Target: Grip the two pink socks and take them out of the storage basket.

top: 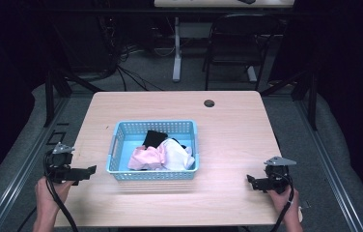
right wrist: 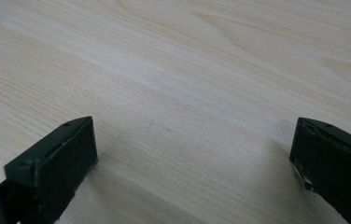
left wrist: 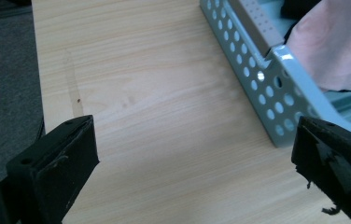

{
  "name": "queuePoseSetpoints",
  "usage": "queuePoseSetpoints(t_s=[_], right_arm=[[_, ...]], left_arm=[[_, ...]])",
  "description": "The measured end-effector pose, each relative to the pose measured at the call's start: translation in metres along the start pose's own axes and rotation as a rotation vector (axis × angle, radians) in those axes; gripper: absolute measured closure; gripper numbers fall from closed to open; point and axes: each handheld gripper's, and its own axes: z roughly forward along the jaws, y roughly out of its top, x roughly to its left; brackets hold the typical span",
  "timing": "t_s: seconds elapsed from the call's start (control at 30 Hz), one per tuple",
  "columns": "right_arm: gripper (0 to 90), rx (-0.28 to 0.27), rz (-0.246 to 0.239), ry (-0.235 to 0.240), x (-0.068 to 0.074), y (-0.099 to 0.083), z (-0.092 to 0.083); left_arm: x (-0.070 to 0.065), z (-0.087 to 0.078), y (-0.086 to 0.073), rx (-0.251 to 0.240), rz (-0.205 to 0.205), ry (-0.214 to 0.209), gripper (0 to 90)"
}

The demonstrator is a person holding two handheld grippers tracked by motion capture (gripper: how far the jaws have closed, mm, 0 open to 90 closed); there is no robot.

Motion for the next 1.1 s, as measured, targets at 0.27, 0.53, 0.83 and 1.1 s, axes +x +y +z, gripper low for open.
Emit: queuePoseSetpoints(t_s=[0.27, 0.53, 0.83, 1.1], right_arm=[[0.1, 0.000, 0.000, 0.000, 0.000, 0.000, 0.000], [0.2, -0.002, -0.001, 0.000, 0.000, 0.000, 0.000], [0.3, -0.003, 0.000, 0.001, 0.000, 0.000, 0.000], [0.3, -0.003, 0.000, 0.000, 0.000, 0.000, 0.000]], left_arm=[[-0.013, -0.015, 0.024, 0.008, 0.046, -0.028, 0.3], [-0.033, -0.021, 0.049, 0.015, 0.107, -0.069, 1.3], [-0.058, -0.019, 0.076, 0.036, 0.181, -0.112, 0.2], [-0.088, 0.000, 0.095, 0.081, 0.255, -0.150, 0.1]])
